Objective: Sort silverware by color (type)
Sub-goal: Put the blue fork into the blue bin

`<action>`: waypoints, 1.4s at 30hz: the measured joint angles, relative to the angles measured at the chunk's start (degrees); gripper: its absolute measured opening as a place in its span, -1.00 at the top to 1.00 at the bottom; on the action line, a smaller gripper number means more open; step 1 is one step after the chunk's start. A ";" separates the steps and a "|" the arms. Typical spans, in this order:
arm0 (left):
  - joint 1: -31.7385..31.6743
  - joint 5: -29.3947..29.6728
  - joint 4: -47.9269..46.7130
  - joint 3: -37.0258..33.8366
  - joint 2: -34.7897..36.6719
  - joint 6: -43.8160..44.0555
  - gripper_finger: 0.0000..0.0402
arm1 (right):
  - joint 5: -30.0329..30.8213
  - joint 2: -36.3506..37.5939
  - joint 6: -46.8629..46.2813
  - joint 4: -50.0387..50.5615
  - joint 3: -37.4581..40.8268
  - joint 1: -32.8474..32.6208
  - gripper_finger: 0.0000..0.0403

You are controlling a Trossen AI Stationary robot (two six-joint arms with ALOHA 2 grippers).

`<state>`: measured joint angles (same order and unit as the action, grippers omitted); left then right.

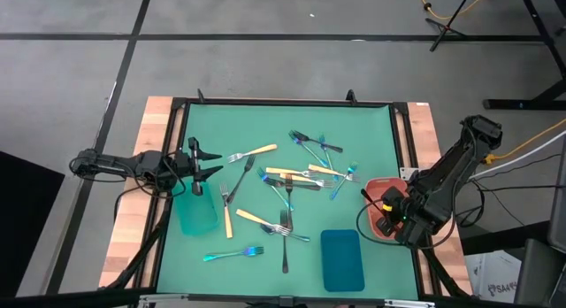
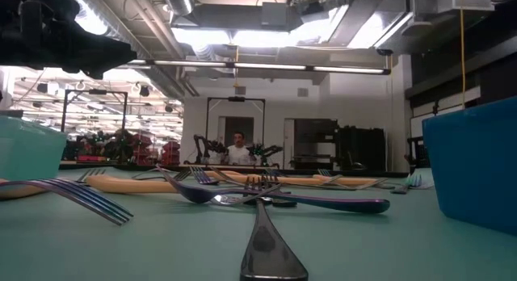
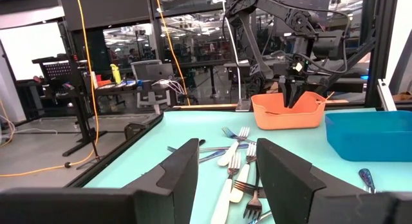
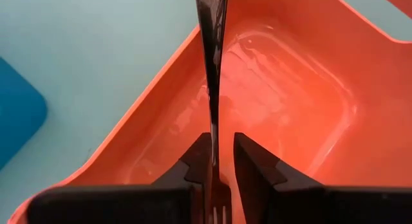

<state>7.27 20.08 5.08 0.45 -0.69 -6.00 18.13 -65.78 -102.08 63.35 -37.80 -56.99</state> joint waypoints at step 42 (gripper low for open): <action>0.00 0.02 0.04 0.00 0.00 -0.42 0.25 | 3.35 0.02 5.87 5.71 -13.48 0.00 0.75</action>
<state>7.27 20.10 5.13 0.45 -0.69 -6.42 21.48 -65.76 -96.21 69.06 -51.28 -56.99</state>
